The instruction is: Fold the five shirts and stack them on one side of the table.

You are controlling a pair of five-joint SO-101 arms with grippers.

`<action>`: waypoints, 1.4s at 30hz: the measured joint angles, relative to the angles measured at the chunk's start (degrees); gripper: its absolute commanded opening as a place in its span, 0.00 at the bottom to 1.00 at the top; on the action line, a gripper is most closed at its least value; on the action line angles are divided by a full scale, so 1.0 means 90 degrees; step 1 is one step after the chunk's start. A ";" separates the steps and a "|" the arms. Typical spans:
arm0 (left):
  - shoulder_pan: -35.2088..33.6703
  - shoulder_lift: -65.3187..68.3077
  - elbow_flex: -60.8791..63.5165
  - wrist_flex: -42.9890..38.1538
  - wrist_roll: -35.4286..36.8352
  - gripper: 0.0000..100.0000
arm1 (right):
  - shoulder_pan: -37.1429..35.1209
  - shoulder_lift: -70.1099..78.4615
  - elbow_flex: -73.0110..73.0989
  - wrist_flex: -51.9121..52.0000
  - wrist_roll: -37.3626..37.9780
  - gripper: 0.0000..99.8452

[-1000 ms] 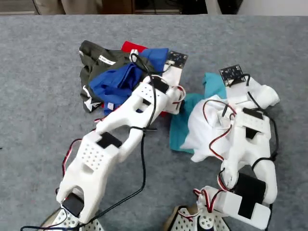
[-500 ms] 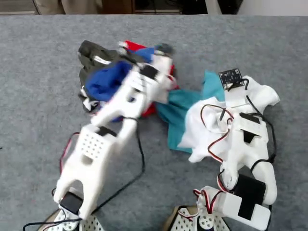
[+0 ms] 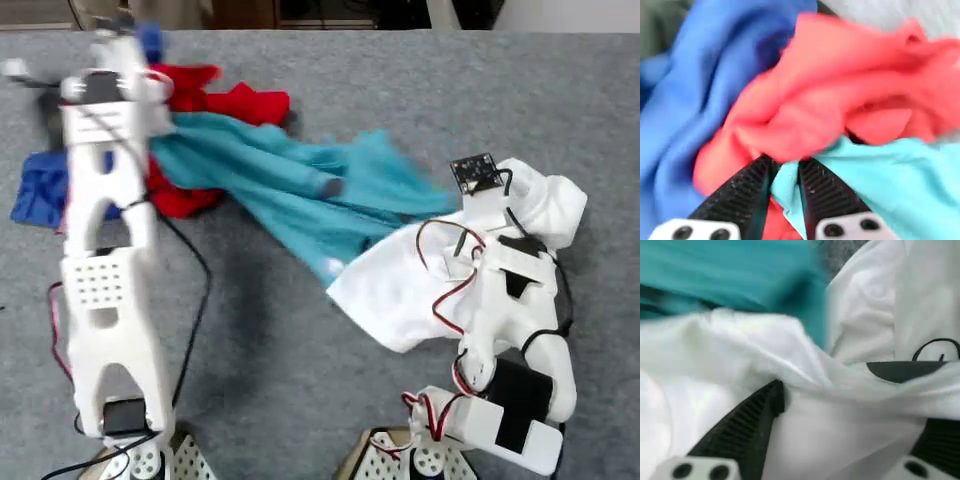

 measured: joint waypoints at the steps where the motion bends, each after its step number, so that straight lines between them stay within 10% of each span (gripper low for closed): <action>1: -0.0215 0.0000 -0.0274 0.0088 0.0000 0.02 | -0.0010 0.0000 0.0000 0.0000 0.0010 0.46; 19: -0.2315 0.0000 -0.2530 0.0908 0.0020 0.02 | 0.0000 0.0010 0.0010 0.0000 0.0000 0.46; 42: -0.3985 0.0000 -0.2647 -0.0518 0.2442 0.17 | 0.0000 0.0010 0.0068 0.0000 0.0176 0.46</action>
